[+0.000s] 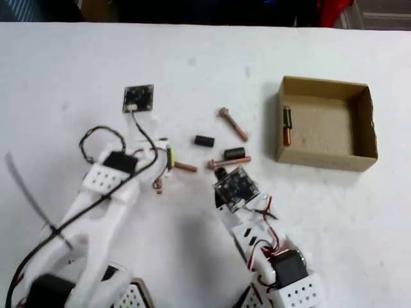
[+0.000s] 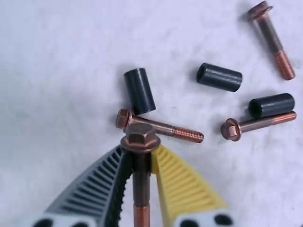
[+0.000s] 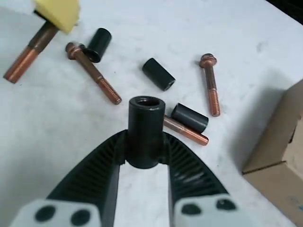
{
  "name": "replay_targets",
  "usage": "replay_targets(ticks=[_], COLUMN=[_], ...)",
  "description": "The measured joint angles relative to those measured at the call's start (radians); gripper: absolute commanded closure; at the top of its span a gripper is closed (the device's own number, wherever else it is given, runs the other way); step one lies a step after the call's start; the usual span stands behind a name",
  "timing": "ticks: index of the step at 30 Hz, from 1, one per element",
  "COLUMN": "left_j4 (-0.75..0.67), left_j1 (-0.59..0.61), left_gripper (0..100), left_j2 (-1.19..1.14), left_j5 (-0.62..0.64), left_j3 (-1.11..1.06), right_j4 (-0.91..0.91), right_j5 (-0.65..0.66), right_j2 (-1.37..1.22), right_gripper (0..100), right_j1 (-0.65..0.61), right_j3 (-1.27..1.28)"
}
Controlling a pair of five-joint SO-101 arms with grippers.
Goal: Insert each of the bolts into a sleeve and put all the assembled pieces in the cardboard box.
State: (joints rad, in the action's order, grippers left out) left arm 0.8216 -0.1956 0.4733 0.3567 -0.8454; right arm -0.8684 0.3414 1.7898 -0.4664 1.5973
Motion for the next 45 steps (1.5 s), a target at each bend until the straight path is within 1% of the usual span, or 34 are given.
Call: replay_targets(ticks=[4,9,11,16,20,26,28,32,35,39,43,45], left_j4=[0.000,0.002,0.002,-0.009,-0.052,-0.064,-0.092,-0.166,-0.210,-0.278,-0.331,-0.344], left_j1=[0.000,0.000,0.000,0.000,-0.020,-0.126,-0.143,-0.161,-0.190,-0.222,-0.256,-0.279], left_gripper=[98,98,98,98,98,98,98,98,98,98,98,97], left_j2=[0.169,0.400,0.486,0.623,0.671,0.724,0.749,0.796,0.819,0.827,0.827,0.827], left_j5=[-0.078,-0.091,-0.091,-0.095,-0.100,-0.106,-0.140,-0.226,-0.265,-0.273,-0.273,-0.273], left_j3=[-0.049,-0.087,-0.098,-0.127,-0.133,-0.133,-0.133,-0.133,-0.133,-0.133,-0.133,-0.133], right_j4=[0.064,0.229,0.253,0.299,0.359,0.417,0.437,0.463,0.465,0.465,0.465,0.465], right_j5=[-0.003,-0.005,-0.005,-0.114,-0.183,-0.262,-0.272,-0.276,-0.276,-0.276,-0.204,-0.193], right_j2=[0.000,-0.002,-0.002,-0.002,-0.002,-0.002,-0.002,-0.002,-0.002,-0.002,-0.002,-0.002], right_gripper=[98.1,98.1,98.1,98.1,98.1,98.1,98.1,98.1,98.1,98.1,98.1,98.1], right_j1=[-0.014,-0.012,-0.012,-0.012,-0.021,-0.132,-0.147,-0.152,-0.152,-0.152,-0.152,-0.152], right_j3=[0.026,0.083,0.084,0.084,0.084,0.084,0.084,0.084,0.084,0.084,0.084,0.084])
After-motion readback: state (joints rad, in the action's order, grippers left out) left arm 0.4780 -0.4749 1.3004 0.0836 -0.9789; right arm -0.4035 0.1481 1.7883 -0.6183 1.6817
